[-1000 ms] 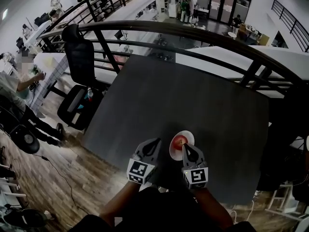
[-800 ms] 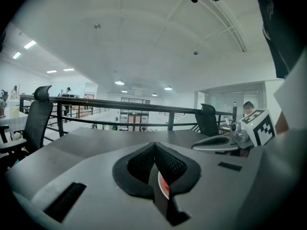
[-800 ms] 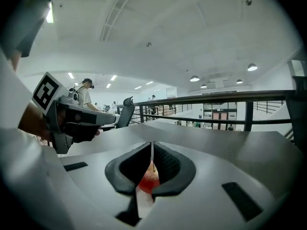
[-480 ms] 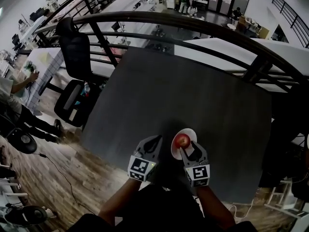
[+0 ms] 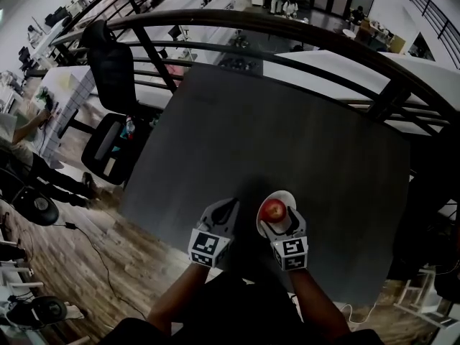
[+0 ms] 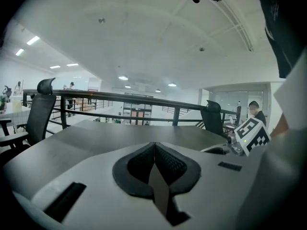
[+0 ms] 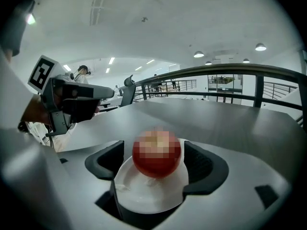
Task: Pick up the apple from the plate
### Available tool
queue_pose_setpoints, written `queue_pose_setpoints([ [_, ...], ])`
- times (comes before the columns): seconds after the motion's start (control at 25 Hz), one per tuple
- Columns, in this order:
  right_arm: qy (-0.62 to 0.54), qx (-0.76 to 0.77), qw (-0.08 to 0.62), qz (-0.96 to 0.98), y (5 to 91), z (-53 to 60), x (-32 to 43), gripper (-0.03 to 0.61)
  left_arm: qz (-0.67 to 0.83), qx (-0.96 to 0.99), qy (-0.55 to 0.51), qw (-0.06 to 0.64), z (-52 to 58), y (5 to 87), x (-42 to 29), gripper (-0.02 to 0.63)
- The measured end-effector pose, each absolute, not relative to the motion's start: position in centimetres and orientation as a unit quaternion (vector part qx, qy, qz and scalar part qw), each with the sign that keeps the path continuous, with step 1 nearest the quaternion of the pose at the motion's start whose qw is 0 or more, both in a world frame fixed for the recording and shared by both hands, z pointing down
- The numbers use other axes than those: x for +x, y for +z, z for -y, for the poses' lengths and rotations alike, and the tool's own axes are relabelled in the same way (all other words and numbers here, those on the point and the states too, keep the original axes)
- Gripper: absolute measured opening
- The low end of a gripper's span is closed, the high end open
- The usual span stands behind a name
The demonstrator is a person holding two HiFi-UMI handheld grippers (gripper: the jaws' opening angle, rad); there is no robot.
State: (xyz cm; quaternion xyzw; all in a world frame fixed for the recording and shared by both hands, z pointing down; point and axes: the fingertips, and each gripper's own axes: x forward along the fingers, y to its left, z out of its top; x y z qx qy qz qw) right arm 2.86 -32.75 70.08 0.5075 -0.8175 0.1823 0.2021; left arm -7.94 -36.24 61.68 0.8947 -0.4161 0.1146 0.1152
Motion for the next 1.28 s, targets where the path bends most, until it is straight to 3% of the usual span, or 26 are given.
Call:
queue_pose_setpoints([
  [0.64, 0.187, 0.503, 0.235, 0.81, 73.1, 34.2, 2.6, 0.394, 0.417, 0.887, 0.149, 0.134, 35.0, 64.1, -8.7, 0.023],
  [1.28, 0.158, 0.512, 0.218, 0.816, 69.1, 35.0, 3.6, 0.396, 0.405, 0.895, 0.138, 0.13, 34.0, 63.1, -7.9, 0.023],
])
